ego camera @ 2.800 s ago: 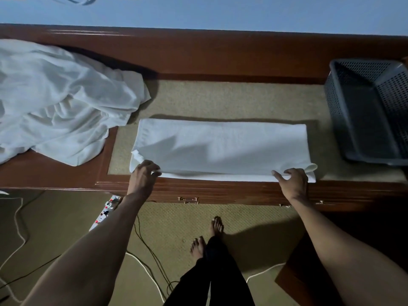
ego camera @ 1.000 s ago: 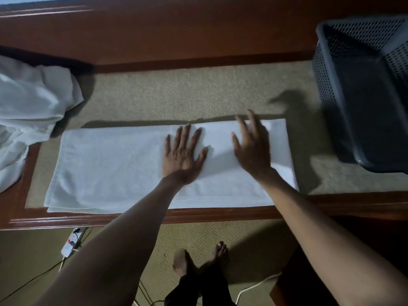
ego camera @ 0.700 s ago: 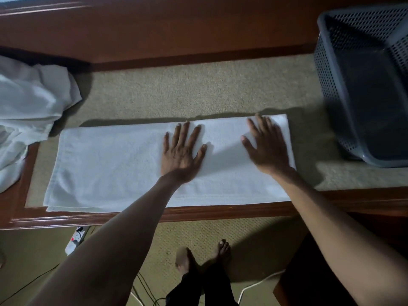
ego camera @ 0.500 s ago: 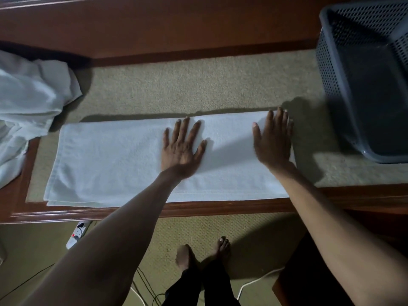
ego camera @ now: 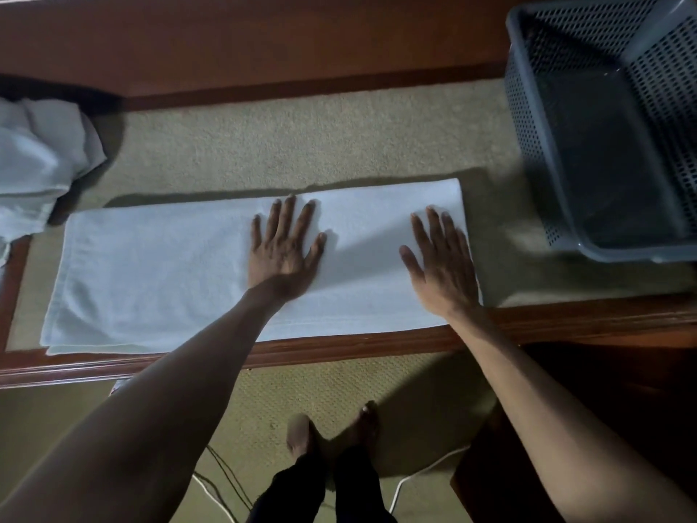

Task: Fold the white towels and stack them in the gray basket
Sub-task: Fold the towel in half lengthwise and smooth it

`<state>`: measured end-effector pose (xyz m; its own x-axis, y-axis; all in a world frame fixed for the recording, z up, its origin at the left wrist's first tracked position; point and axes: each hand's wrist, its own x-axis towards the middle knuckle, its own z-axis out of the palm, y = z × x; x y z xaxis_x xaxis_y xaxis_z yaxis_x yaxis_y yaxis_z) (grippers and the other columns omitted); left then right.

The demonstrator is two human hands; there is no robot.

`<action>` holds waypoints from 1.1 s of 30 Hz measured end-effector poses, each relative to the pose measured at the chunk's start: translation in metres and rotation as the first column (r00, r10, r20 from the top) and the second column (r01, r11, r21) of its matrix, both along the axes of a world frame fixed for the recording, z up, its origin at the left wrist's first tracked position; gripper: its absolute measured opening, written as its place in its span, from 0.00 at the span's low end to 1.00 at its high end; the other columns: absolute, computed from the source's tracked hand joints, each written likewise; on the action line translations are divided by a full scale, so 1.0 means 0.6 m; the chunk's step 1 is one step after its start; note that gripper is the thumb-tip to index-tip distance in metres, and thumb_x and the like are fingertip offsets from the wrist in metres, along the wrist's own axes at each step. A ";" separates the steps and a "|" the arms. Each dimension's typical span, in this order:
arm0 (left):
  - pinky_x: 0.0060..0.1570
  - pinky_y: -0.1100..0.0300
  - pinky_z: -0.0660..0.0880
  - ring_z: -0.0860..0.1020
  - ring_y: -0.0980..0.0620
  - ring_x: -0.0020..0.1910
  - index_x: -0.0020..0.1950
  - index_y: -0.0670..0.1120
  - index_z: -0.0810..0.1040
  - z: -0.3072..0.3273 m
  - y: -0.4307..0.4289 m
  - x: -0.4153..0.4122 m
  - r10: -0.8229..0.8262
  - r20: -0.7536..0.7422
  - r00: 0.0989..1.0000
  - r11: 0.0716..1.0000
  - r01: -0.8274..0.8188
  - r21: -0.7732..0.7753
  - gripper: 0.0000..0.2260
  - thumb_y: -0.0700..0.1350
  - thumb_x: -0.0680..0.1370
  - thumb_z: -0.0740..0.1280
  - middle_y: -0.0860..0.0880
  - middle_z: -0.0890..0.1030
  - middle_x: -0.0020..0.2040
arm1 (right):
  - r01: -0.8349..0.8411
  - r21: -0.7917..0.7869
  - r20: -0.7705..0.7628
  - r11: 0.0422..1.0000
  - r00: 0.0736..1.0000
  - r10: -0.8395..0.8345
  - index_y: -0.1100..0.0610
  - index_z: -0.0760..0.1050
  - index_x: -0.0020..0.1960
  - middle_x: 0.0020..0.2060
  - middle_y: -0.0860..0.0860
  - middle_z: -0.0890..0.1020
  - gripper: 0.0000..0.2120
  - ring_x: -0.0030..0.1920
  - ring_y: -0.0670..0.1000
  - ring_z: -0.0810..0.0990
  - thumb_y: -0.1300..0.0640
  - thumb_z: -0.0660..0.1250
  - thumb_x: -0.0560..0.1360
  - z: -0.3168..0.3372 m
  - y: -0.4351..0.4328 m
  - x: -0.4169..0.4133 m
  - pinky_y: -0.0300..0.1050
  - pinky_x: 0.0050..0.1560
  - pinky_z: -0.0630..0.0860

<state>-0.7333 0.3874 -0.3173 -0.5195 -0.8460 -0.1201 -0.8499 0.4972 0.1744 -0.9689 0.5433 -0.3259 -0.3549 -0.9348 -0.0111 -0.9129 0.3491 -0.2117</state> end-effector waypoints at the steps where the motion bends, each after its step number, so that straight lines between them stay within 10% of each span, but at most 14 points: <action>1: 0.81 0.44 0.40 0.41 0.52 0.83 0.84 0.61 0.42 0.001 0.001 -0.001 0.005 -0.002 1.000 1.000 -0.005 0.000 0.29 0.68 0.83 0.40 0.53 0.43 0.85 | 0.076 0.014 0.024 0.997 0.997 -0.076 0.53 0.48 0.84 0.83 0.54 0.48 0.32 0.82 0.55 0.44 0.38 0.41 0.85 0.003 -0.007 -0.002 0.54 0.81 0.44; 29: 0.80 0.43 0.40 0.37 0.51 0.82 0.83 0.63 0.41 0.005 -0.040 0.251 0.080 -0.046 0.996 0.995 -0.078 0.057 0.29 0.69 0.83 0.42 0.54 0.39 0.84 | 0.259 -0.113 0.111 0.959 0.963 -0.247 0.58 0.63 0.78 0.80 0.60 0.59 0.25 0.80 0.61 0.55 0.47 0.51 0.85 0.008 -0.160 0.196 0.63 0.79 0.51; 33: 0.80 0.43 0.40 0.37 0.51 0.83 0.83 0.62 0.40 0.001 -0.042 0.257 0.082 -0.051 0.995 0.995 -0.079 0.054 0.29 0.68 0.83 0.43 0.54 0.38 0.84 | 0.083 -0.173 0.129 0.981 0.990 -0.061 0.57 0.61 0.80 0.80 0.61 0.59 0.28 0.81 0.61 0.55 0.45 0.52 0.84 -0.002 -0.204 0.302 0.63 0.79 0.50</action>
<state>-0.5792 0.3619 -0.3169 -0.4569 -0.8786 -0.1386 -0.8756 0.4169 0.2440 -0.7879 0.4207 -0.3270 -0.4273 -0.8980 0.1051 -0.8502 0.3595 -0.3845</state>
